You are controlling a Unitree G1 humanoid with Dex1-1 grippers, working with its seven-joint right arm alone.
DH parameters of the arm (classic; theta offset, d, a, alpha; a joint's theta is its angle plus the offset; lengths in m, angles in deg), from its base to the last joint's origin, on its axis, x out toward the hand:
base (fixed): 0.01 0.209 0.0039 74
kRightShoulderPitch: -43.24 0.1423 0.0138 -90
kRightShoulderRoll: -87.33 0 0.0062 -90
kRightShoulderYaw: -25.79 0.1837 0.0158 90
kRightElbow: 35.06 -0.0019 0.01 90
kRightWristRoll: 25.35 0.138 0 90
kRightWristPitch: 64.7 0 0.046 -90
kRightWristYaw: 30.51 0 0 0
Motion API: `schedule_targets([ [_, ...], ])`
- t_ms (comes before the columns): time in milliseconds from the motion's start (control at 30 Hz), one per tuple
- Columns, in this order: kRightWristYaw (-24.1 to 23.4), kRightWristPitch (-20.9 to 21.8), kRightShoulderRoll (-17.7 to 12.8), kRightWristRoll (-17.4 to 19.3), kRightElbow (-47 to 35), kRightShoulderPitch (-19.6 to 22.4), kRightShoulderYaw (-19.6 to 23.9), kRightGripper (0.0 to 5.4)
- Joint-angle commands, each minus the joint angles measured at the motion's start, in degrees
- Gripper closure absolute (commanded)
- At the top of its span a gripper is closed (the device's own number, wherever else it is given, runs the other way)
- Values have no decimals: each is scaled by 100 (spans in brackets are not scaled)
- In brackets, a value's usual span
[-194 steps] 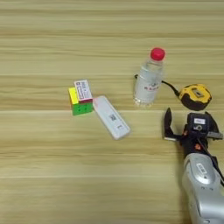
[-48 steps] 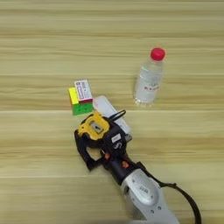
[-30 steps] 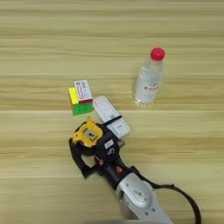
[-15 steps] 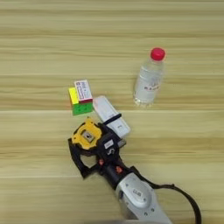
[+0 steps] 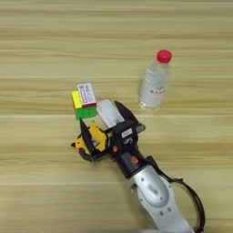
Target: Move the objects on the table
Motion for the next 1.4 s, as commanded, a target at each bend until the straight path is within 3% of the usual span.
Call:
schedule_targets([
  [33, -236, 101, 65, 37, -516, 64, 363, 4],
  [300, -823, 51, 167, -20, -485, 48, 1131, 4],
  [533, -1029, -83, 159, -50, -319, 189, 1450, 4],
  [967, -739, -677, -107, 356, 106, 1044, 2125, 4],
  [1400, -505, -979, -316, 424, 486, 1743, 2373, 4],
])
